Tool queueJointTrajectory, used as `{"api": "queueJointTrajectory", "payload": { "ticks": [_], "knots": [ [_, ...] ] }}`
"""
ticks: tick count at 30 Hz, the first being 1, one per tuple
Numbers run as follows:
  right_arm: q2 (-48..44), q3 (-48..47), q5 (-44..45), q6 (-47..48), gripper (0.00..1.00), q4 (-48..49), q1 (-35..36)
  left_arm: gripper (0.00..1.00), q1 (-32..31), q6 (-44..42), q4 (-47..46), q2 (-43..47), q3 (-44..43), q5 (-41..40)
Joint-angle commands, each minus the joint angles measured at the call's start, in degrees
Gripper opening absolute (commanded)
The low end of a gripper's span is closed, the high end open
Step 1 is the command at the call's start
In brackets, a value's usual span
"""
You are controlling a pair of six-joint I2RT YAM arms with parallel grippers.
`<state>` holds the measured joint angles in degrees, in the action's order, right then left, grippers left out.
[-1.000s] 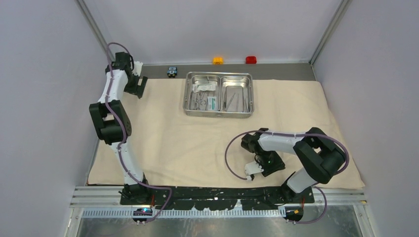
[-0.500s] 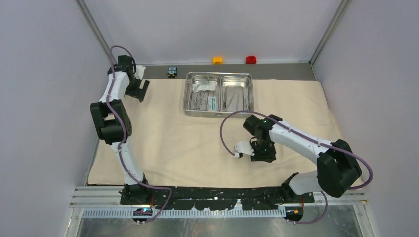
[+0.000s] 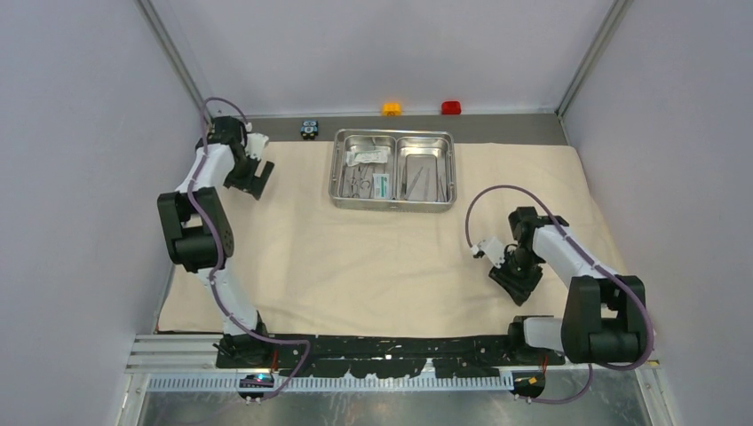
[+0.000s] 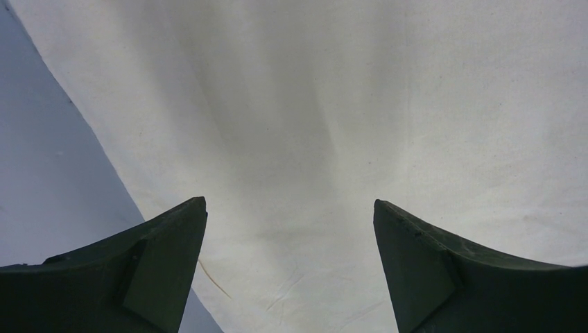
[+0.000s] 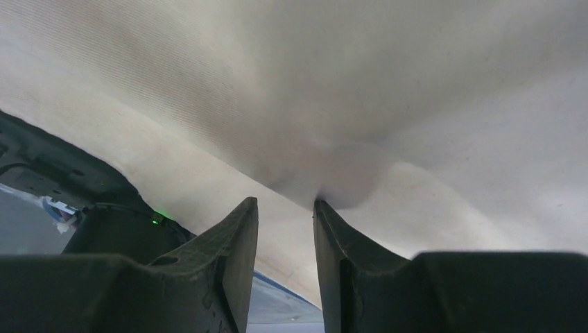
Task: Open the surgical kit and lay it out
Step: Smooth out the surgical kit at the center of the board.
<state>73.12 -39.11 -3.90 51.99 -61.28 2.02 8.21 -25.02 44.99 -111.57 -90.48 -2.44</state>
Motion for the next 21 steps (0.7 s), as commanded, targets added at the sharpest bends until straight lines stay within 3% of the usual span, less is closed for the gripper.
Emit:
{"api": "queueJointTrajectory", "payload": {
  "ticks": [1, 13, 17, 21],
  "knots": [
    [0.38, 2.79, 3.6, 2.49, 0.41, 4.19, -5.65, 0.93, 0.25, -2.35, -4.42, 4.84, 2.93, 1.9],
    [6.98, -1.51, 6.45, 11.69, 0.4, -6.22, -7.57, 0.93, 0.33, -5.94, -4.14, 9.79, 7.73, 0.82],
    [3.36, -4.53, 4.85, 13.11, 0.39, -10.81, -7.56, 0.93, 0.55, -8.79, -3.58, 13.94, 11.72, 5.44],
    [-1.64, -11.15, -3.3, 11.06, 0.37, -12.72, -7.56, 0.93, 0.54, -10.98, -3.48, 17.41, 16.37, 8.86]
  ]
}}
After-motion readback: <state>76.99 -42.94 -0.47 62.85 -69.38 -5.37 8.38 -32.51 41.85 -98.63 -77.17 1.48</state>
